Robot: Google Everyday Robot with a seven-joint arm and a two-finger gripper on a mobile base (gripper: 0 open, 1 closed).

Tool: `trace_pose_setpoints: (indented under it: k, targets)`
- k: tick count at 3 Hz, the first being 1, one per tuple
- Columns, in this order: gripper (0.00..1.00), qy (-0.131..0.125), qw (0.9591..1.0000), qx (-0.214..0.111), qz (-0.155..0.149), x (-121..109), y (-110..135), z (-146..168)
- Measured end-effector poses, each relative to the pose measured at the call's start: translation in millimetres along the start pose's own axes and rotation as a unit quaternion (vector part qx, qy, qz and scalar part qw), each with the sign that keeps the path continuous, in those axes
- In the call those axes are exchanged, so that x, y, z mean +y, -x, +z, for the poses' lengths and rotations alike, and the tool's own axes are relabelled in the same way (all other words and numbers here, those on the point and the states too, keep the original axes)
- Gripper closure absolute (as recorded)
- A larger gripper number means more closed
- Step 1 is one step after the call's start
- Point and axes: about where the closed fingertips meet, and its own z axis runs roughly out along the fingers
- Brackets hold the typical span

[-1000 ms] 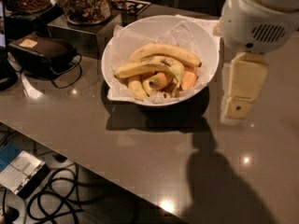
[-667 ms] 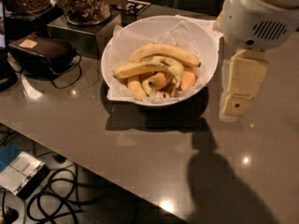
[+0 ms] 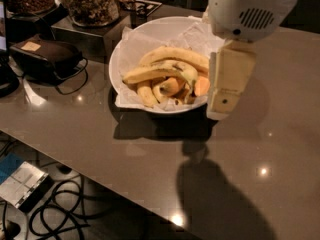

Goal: Pick banana from white bowl

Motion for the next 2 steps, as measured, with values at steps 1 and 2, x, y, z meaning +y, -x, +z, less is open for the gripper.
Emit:
trace_pose_setpoints:
  k: [1,2]
  targets:
    - [0.0,0.005,0.9997,0.004,-0.025,-9.8,37.3,8.3]
    - [0.0,-0.009,0.9995,-0.005,-0.03,-12.6,45.7,3.0]
